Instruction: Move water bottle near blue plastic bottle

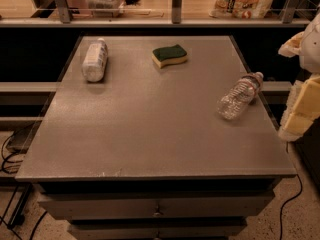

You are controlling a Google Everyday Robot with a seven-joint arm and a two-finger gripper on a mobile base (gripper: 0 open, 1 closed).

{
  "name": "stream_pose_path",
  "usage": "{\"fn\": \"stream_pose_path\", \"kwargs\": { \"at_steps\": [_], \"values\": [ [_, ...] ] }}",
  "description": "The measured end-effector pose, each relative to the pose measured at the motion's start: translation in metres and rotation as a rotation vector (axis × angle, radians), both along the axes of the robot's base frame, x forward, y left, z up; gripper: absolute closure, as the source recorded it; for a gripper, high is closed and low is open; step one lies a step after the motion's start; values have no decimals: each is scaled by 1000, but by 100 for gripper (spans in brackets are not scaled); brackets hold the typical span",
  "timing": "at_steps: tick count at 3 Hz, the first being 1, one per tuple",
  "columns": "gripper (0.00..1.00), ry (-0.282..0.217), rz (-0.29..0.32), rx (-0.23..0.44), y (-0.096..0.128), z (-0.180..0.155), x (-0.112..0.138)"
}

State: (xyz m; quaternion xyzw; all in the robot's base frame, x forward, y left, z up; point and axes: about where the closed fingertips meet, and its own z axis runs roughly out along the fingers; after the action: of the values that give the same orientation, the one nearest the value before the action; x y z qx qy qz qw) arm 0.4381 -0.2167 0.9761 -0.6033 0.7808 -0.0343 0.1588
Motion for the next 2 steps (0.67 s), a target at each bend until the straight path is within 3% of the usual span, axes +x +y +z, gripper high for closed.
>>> {"fn": "stream_pose_path", "kwargs": {
  "at_steps": [2],
  "values": [
    [0, 0, 0, 0, 0, 0, 0]
  ]
}}
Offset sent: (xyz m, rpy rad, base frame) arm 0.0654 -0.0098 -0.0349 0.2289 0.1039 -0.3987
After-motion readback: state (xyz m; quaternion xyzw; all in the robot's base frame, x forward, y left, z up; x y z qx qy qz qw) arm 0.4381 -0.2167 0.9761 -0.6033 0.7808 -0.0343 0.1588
